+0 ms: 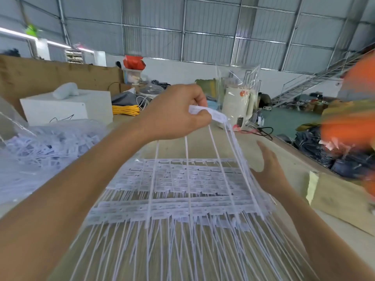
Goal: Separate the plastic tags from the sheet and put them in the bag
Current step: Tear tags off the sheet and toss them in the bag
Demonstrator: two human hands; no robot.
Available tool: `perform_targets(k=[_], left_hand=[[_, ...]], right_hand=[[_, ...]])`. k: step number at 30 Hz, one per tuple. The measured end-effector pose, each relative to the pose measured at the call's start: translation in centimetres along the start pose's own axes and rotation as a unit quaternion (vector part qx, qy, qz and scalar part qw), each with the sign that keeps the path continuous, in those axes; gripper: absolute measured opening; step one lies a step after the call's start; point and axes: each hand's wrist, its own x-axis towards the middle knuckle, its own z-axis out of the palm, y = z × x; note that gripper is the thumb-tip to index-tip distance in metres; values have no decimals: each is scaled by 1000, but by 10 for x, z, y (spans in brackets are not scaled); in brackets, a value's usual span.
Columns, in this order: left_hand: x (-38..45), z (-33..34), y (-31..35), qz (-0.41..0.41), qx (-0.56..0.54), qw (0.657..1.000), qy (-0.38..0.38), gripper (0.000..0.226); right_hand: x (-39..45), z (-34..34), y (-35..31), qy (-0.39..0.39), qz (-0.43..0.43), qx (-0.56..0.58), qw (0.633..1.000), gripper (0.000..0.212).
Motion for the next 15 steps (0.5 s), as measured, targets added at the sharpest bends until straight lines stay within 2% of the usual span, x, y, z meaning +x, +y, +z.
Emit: perform_targets(k=[3,6,7,9,12,14,15], left_hand=[[-13,-17,-1,-21,-55,998,12,16],[-23,-23,-19,-72,-102,992,10,20],[-27,-22,-29,-98,-103,990,-4,20],[-35,-22,-52,-177,-63,979,-77,19],[-52,-20,-87,-292,6,916,-273,22],[-63,-18,-102,-325,12,876,-358,27],[-68,-19,-108,-334,3,864,-376,28]], right_hand=[[-3,12,-9,-6,-64,-44,997,66],[-2,18,-13,-4,-71,-78,994,14],[-3,18,-14,-6,-70,-86,994,12],[-3,15,-15,13,-40,-78,996,19],[-4,1,-28,74,-7,22,997,18],[-4,-15,-44,53,-6,123,991,15],[-4,-24,-52,8,-16,169,986,14]])
